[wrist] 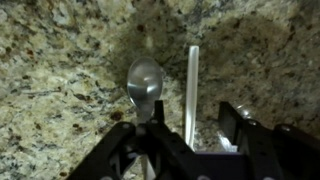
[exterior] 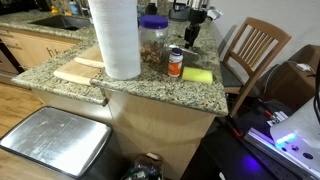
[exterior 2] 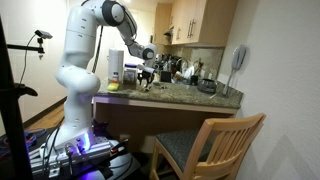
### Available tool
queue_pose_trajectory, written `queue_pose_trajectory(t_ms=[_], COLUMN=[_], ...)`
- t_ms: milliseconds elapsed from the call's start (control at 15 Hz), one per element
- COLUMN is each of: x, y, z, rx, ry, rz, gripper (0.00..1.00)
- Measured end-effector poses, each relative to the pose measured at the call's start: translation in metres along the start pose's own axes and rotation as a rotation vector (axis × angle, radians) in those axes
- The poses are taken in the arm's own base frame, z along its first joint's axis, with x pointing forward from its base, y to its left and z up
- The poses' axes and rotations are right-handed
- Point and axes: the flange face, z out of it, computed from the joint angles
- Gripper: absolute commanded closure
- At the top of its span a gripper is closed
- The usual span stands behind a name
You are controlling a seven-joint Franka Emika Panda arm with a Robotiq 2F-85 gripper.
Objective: Replace the spoon on the jar with the sponge
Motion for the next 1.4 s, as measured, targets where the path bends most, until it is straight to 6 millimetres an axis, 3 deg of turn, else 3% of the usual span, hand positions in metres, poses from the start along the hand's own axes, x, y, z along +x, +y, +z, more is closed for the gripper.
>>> queue_pose_trajectory(t_ms=[133, 400, 733, 933, 1200, 1400], x=[0.002, -0.005, -0.043, -0.053, -0.053, -0.054], y=[-0.001, -0.01, -0.031, -0.031, -0.031, -0.063], z=[-0.011, -0.051, -0.11, -0.135, -0.134, -0.114], rx=[-0.001, 0.084, 0.231, 0.266, 0.272, 0.318], ry=[0.021, 0.064, -0.003, 0.02, 0.013, -0.064], rz=[0.004, 0.008, -0.12, -0.144, -0.151, -0.276], gripper=[0.01, 0.0, 0.0, 0.0, 0.0, 0.0])
